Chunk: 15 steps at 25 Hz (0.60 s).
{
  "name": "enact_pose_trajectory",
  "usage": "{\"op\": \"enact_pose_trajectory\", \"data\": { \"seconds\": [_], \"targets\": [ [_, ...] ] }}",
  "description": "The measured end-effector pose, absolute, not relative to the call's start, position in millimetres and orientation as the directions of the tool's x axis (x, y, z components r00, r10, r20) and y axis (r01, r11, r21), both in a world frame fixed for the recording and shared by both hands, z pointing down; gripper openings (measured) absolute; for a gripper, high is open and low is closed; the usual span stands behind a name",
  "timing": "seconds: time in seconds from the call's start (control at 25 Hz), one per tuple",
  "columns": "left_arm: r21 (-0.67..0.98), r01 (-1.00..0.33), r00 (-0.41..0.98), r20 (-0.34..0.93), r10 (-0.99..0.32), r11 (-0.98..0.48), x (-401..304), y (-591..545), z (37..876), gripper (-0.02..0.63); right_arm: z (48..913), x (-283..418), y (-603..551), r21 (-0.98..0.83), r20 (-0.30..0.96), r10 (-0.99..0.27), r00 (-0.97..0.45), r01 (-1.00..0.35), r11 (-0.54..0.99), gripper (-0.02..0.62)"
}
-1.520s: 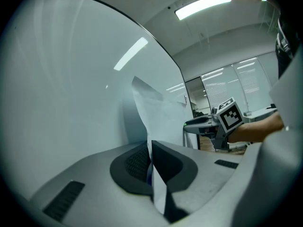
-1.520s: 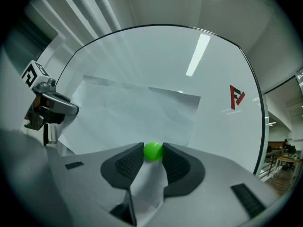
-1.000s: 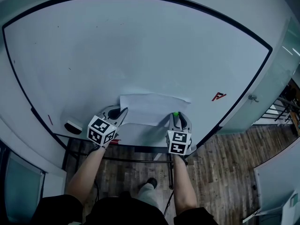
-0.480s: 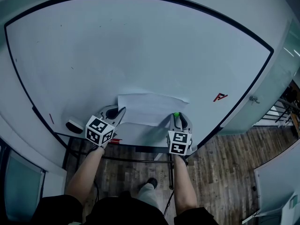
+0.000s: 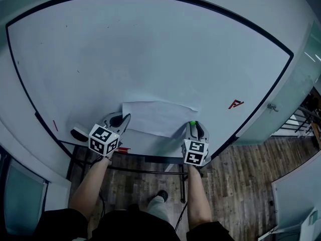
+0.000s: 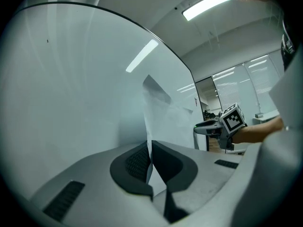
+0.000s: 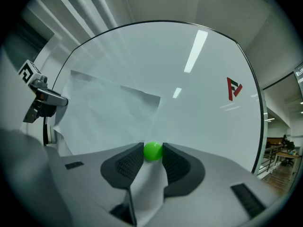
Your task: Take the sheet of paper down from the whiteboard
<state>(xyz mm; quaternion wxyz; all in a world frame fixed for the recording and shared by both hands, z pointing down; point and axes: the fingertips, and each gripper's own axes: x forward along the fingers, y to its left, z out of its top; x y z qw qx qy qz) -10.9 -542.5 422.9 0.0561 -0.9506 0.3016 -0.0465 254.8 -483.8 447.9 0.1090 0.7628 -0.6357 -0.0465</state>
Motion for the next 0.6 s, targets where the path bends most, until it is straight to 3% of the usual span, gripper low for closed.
{"op": "enact_pose_trajectory", "data": {
  "seconds": [0.6],
  "targets": [
    [-0.128,-0.586,0.801,0.051,-0.596,-0.800,-19,-531,425,0.021,451,250,-482,0.205,0.079,-0.982,0.174,-0.966,-0.155,0.155]
  ]
}}
